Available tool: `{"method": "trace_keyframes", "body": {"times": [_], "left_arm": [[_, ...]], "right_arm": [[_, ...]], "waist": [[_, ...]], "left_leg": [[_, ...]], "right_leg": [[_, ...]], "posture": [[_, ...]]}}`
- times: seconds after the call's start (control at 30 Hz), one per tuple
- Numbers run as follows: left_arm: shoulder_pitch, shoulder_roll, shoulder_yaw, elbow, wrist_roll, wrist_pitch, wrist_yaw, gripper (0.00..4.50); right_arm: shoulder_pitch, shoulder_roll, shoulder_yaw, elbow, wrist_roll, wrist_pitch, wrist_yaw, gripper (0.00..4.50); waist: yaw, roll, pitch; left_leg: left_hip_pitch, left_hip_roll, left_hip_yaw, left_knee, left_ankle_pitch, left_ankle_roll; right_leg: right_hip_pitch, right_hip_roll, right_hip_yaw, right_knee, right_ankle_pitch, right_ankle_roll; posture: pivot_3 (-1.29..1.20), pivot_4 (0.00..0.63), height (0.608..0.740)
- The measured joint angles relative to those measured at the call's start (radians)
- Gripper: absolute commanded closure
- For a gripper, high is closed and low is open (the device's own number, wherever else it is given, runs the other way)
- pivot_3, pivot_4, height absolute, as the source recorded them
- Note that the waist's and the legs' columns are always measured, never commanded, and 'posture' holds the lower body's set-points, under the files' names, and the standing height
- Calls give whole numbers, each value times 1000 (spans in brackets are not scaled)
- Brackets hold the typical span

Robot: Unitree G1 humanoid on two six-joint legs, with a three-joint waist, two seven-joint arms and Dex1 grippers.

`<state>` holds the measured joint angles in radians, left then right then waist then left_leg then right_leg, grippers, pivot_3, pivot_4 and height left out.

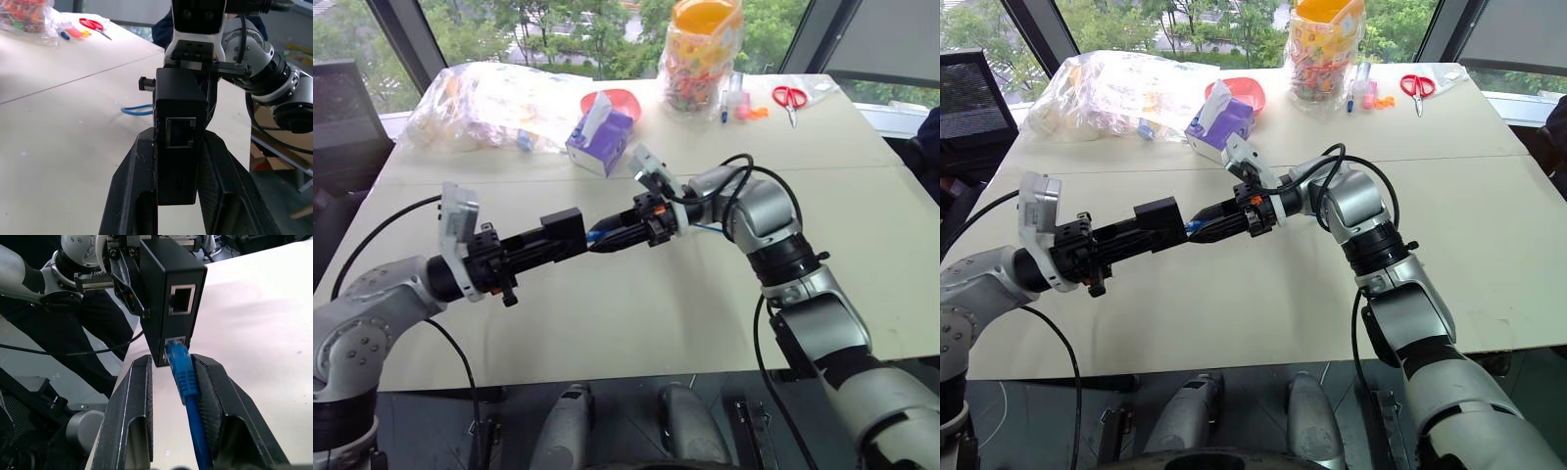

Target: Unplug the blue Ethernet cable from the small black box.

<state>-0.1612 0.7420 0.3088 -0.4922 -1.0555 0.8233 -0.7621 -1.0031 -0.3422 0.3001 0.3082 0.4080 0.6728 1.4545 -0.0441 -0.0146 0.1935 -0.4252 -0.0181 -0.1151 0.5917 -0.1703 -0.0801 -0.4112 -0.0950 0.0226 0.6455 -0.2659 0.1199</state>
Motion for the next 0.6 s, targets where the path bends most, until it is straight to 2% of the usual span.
{"method": "trace_keyframes", "body": {"times": [0.2,0.33,0.6], "left_arm": [[10,6,-12,0,6,-1,-5,4025],[10,12,-11,2,10,-3,-16,4025],[11,15,-11,0,6,-4,-16,4025]], "right_arm": [[0,1,1,0,-1,-2,6,3250],[0,-7,5,0,-3,-3,24,4456],[0,-11,2,1,-5,-4,25,4486]], "waist": [[0,0,0],[0,0,0],[0,0,0]], "left_leg": [[0,0,0,0,0,0],[0,0,0,0,0,0],[0,0,0,0,0,0]], "right_leg": [[0,0,0,0,0,0],[0,0,0,0,0,0],[0,0,0,0,0,0]], "posture": [[0,150,726],[0,150,726],[0,150,726]]}}
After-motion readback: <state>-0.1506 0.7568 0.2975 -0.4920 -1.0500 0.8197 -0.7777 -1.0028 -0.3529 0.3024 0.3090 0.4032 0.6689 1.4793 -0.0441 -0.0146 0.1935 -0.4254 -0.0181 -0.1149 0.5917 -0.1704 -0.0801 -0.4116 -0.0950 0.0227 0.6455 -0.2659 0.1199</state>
